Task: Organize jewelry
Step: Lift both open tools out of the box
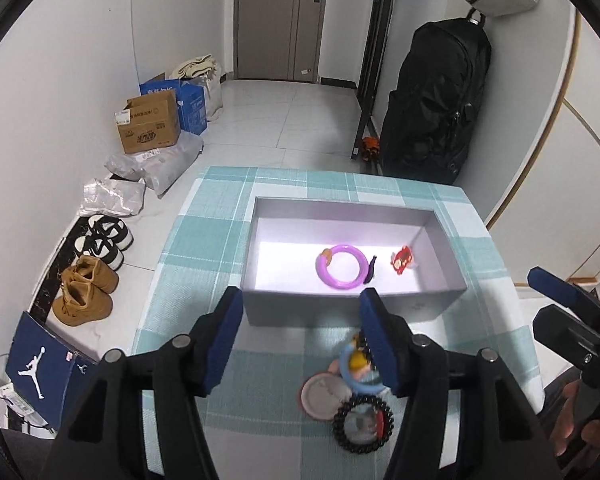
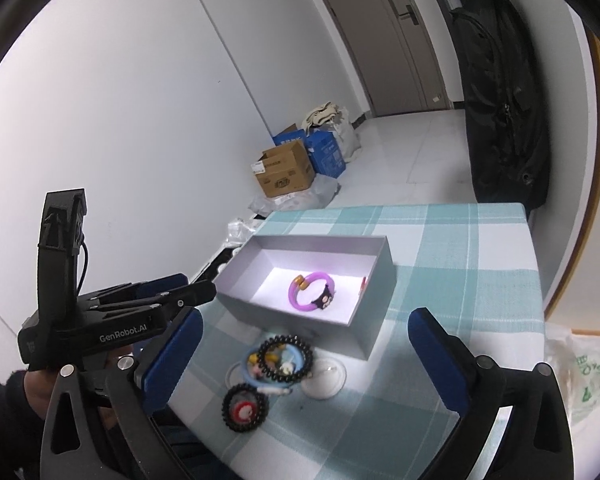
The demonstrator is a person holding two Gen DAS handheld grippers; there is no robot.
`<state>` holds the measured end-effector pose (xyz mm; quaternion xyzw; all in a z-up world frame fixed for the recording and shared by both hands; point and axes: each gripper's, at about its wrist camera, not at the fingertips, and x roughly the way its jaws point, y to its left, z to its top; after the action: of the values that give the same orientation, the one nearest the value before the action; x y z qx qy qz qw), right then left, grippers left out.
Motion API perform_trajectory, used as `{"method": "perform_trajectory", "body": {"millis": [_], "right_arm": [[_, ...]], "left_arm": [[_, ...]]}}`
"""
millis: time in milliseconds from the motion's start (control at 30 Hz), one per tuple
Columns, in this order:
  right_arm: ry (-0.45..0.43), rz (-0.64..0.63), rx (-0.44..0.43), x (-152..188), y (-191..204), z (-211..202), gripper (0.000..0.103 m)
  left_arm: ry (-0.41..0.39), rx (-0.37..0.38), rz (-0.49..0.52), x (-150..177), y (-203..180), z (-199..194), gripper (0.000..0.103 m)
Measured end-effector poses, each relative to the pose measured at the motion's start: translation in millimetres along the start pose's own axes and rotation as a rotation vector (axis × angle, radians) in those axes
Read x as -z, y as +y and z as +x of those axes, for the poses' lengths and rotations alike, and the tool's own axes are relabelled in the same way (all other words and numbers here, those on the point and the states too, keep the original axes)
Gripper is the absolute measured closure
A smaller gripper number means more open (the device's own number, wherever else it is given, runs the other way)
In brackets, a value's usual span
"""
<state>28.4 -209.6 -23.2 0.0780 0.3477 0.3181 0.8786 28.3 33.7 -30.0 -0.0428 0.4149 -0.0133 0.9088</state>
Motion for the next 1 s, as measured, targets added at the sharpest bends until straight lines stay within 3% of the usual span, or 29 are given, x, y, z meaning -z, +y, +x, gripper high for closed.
{"method": "perform_trajectory", "body": {"millis": [167, 367, 567, 733, 1000], "right_arm": [[0.004, -0.001, 0.018, 9.1, 3.6, -6.4, 0.000], [0.020, 0.000, 0.047, 18.6, 4.5, -10.3, 0.000], [0.061, 0.000, 0.085, 26.5, 4.1, -8.1, 0.000], [0.095, 0.018, 0.106, 32.8, 1.6, -5.5, 0.000], [0.140, 0.050, 0.134, 37.6, -5.5, 1.7, 0.000]], "left_arm": [[-0.014, 0.029, -0.002, 8.6, -2.2, -8.7, 0.035], [0.009, 0.030, 0.017, 19.8, -7.4, -11.6, 0.034], [0.076, 0.069, 0.038, 33.3, -10.6, -8.4, 0.034], [0.182, 0.104, 0.043, 44.0, -9.4, 2.1, 0.034], [0.277, 0.103, 0.110, 59.7, -22.5, 11.6, 0.034]]}}
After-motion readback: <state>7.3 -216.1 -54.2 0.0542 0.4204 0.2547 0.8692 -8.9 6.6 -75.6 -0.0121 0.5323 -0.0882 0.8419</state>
